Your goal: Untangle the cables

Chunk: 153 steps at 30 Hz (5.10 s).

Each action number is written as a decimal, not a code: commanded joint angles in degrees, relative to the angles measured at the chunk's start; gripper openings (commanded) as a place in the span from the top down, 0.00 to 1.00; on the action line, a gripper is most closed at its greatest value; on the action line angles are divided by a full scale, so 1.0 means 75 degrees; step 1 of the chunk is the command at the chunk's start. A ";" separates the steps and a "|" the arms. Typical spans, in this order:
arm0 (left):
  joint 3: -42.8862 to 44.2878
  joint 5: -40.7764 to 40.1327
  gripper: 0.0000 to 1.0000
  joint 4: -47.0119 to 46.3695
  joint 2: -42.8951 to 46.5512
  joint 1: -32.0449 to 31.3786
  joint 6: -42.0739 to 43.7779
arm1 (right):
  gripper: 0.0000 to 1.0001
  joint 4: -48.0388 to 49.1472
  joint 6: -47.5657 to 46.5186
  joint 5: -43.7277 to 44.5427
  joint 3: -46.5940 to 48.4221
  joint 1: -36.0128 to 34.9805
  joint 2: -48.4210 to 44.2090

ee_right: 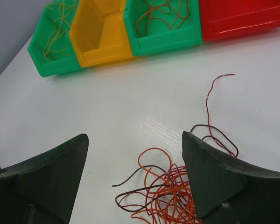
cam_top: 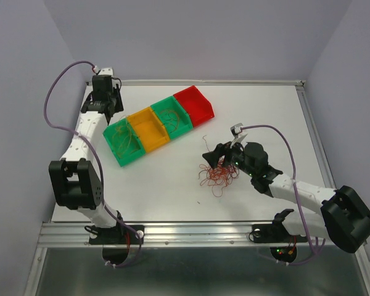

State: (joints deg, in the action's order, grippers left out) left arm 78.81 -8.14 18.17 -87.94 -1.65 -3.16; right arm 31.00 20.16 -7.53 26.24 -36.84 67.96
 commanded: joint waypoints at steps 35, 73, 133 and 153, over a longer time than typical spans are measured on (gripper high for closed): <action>-0.2222 -0.0203 0.74 -0.2294 -0.2197 -0.0003 -0.0258 | 0.14 0.0343 0.0101 -0.0051 -0.0124 -0.0057 -0.0308; -0.1544 0.4869 0.19 -0.0595 0.1824 -0.0962 0.3679 | 0.28 -0.3465 0.1272 0.2420 0.0450 -0.0303 -0.1386; -0.4472 0.7357 0.01 -0.5118 0.4073 -0.3563 0.3197 | 1.00 -0.4110 0.0663 0.1294 0.5082 -0.0385 -0.3976; -0.5584 0.5144 0.10 -0.8046 0.2937 -0.5979 0.2941 | 0.99 -0.2448 0.1788 0.3395 0.2314 -0.0385 -0.3930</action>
State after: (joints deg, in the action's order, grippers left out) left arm 39.00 37.74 -34.70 -64.58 -46.41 20.03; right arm 2.79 31.42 15.25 45.12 -39.46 37.15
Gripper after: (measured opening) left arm 0.915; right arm 0.021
